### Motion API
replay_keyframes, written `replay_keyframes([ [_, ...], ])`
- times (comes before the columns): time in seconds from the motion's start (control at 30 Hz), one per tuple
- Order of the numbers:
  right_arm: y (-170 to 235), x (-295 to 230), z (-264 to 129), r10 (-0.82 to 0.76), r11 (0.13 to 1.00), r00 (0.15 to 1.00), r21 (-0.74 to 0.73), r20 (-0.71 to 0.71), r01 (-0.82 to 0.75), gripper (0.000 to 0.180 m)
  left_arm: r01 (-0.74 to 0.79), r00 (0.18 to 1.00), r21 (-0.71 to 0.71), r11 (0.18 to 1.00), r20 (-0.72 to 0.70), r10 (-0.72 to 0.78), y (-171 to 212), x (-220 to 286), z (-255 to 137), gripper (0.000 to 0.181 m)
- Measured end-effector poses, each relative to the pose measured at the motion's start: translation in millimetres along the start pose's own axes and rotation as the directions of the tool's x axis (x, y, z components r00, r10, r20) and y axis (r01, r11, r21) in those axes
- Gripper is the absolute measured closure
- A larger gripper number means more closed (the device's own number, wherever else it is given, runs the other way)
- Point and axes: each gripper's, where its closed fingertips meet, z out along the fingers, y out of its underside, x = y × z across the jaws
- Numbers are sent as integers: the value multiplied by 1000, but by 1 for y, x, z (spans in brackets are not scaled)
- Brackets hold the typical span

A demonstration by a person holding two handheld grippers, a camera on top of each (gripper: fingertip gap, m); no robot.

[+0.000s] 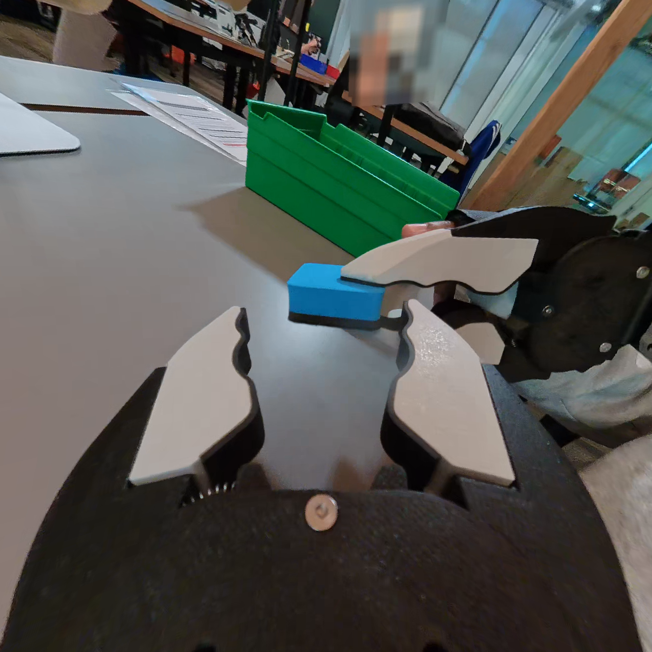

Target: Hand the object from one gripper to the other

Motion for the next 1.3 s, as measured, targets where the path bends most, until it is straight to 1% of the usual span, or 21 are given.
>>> replay_keyframes([
  [0.03, -3, -1, 0, -14, 1000, 1000, 1, -5, 14, 157, 6, 1000, -5, 1000, -10, -6, 1, 2, 1, 99],
  [0.13, -10, -4, -2, -33, 999, 999, 18, -6, 33, 157, 23, 999, -8, 1000, -27, -23, 3, 4, 2, 107],
  [0.2, -11, -4, -2, -44, 999, 999, 16, -11, 44, 157, 17, 998, -13, 1000, -59, -17, 2, 9, 1, 124],
  [0.33, -11, -5, -1, -33, 999, 999, 35, -6, 34, 156, 53, 996, -35, 998, -73, -56, 6, 9, 2, 124],
  [0.43, -13, -3, -3, -30, 998, 999, 56, -20, 32, 155, 74, 993, -22, 997, -86, -76, 3, 9, 0, 125],
  [0.5, -15, 2, -5, -25, 997, 999, 77, -40, 28, 148, 83, 993, -2, 997, -81, -83, 0, 7, -1, 124],
  [0.57, -15, 8, -7, 3, 995, 998, 100, -57, 2, 137, 106, 992, 25, 994, -77, -103, -4, 3, -5, 124],
  [0.63, -13, 17, -8, 57, 991, 996, 127, -74, -47, 124, 132, 989, 69, 989, -74, -127, -10, -1, -9, 125],
  [0.7, -6, 27, -10, 143, 979, 986, 158, -81, -129, 117, 149, 987, 116, 982, -83, -140, -18, -4, -14, 125],
  [0.77, 4, 36, -10, 288, 945, 956, 180, -50, -275, 119, 145, 987, 158, 977, -88, -133, -24, -5, -18, 126],
  [0.8, 10, 39, -9, 387, 907, 922, 184, -13, -378, 120, 131, 990, 174, 976, -85, -117, -27, -6, -19, 126],
  [0.83, 15, 42, -8, 493, 851, 869, 187, 41, -491, 120, 108, 992, 187, 976, -79, -94, -29, -6, -20, 126],
  [0.9, 22, 45, -9, 687, 682, 705, 178, 178, -709, 124, 41, 997, 200, 979, -70, -27, -31, -3, -22, 126],
  [0.97, 21, 46, -14, 804, 454, 472, 139, 362, -880, 133, -47, 995, 204, 978, -78, 65, -33, 4, -22, 126],
  [1.0, 18, 48, -18, 823, 334, 343, 103, 453, -937, 135, -98, 989, 204, 974, -85, 117, -33, 10, -22, 125],
  [1.07, 10, 47, -25, 783, 145, 109, -9, 612, -989, 142, -201, 968, 210, 957, -109, 228, -32, 23, -21, 125],
  [1.17, -4, 44, -36, 605, -64, -229, -240, 762, -969, 135, -326, 927, 228, 917, -115, 358, -31, 40, -21, 125],
  [1.2, -8, 43, -40, 528, -109, -328, -320, 784, -941, 132, -355, 916, 230, 906, -108, 387, -30, 43, -21, 125],
  [1.23, -13, 42, -44, 458, -135, -405, -388, 792, -912, 133, -378, 907, 233, 896, -102, 409, -29, 46, -21, 125],
  [1.27, -15, 39, -46, 418, -145, -456, -438, 786, -887, 131, -395, 900, 237, 888, -97, 426, -30, 47, -21, 125],
  [1.3, -16, 35, -46, 406, -141, -482, -468, 776, -873, 131, -402, 895, 250, 881, -95, 435, -31, 49, -22, 125],
])
